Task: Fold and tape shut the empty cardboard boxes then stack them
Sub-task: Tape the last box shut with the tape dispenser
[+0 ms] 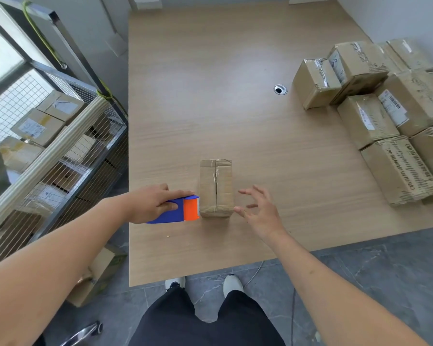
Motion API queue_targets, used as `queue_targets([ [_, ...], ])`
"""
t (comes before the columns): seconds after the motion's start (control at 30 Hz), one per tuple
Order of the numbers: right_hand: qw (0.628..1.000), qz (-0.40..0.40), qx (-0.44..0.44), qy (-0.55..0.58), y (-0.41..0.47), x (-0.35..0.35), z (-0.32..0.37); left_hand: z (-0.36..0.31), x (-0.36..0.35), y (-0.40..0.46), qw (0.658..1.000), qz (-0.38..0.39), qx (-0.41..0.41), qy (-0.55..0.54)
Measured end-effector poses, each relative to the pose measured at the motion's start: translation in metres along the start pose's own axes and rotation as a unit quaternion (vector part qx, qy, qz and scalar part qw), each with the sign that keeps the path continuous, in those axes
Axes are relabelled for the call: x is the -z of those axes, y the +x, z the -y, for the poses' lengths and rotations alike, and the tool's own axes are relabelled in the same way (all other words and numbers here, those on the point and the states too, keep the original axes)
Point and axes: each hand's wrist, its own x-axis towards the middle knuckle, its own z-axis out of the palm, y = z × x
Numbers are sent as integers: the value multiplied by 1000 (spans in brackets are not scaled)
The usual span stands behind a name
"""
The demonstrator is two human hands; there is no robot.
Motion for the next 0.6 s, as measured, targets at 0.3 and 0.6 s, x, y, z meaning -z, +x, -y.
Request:
queue_targets([
  [0.3,968,38,189,-160,5,-11,18,-9,-8,8,1000,3,0,-10],
  [0.6,924,31,239,-297,11,-12,21,-21,-27,13,996,-25,13,-86],
])
